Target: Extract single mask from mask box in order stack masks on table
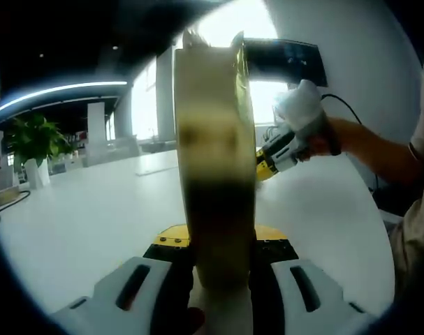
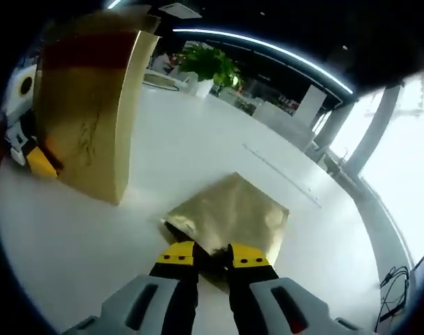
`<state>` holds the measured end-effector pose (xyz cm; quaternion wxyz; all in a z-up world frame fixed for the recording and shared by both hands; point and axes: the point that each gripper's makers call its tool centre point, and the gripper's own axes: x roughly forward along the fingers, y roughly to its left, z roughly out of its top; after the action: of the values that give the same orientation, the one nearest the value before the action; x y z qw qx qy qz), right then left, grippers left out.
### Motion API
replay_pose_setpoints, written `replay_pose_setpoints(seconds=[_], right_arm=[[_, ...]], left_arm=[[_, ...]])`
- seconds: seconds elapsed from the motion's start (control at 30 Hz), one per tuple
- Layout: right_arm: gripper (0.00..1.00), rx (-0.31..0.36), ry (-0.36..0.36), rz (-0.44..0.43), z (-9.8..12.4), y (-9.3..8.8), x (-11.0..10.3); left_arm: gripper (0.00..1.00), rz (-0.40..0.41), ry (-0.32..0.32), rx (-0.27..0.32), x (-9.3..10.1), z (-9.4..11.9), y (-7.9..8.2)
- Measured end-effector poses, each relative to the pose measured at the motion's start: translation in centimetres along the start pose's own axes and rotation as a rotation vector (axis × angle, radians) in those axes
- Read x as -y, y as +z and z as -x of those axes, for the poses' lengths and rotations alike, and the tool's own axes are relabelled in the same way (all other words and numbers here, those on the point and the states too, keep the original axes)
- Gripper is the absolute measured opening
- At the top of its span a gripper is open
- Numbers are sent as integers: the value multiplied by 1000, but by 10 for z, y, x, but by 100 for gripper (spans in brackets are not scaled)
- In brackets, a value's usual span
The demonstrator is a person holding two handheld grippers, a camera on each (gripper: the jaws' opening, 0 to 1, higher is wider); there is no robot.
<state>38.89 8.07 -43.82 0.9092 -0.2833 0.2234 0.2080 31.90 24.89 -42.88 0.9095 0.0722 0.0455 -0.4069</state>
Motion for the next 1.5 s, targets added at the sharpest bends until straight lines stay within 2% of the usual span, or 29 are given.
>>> replay_pose_setpoints(seconds=[0.1,0.17,0.23,0.37,0.43,0.53,0.7,0.77,0.8,0.93,1.17,1.27,1.33,1.4,1.5], right_arm=[[15,21,4,9,10,1,-2],[14,77,-14,-3,20,8,-1],[13,116,-31,-70,24,12,3],[0,180,-28,-194,34,11,3],[0,182,-34,-249,37,7,2],[0,223,-32,-332,38,4,1],[0,277,7,-408,39,2,-10],[0,312,2,-428,39,4,-8],[0,335,-30,-446,40,4,-3],[0,371,-60,-445,45,0,1],[0,420,-43,-421,57,-3,-9],[0,441,-38,-436,61,-8,-13],[0,439,-52,-426,62,-11,-13],[0,497,-70,-419,68,-1,-7],[0,477,-72,-409,65,-5,-10]], left_arm=[[21,0,0,0,0,0,0],[21,0,0,0,0,0,0],[21,0,0,0,0,0,0],[21,0,0,0,1,0,1],[21,-1,1,0,0,0,0],[21,-1,0,0,0,0,0],[21,1,0,0,-1,0,0],[21,2,0,0,-1,0,0],[21,2,0,0,0,0,0],[21,3,-1,0,-2,0,-1],[21,3,-1,0,-1,0,0],[21,3,-1,0,-2,0,-1],[21,4,-1,0,-1,0,0],[21,5,-2,-2,0,0,0],[21,-2,1,-2,0,0,-1]])
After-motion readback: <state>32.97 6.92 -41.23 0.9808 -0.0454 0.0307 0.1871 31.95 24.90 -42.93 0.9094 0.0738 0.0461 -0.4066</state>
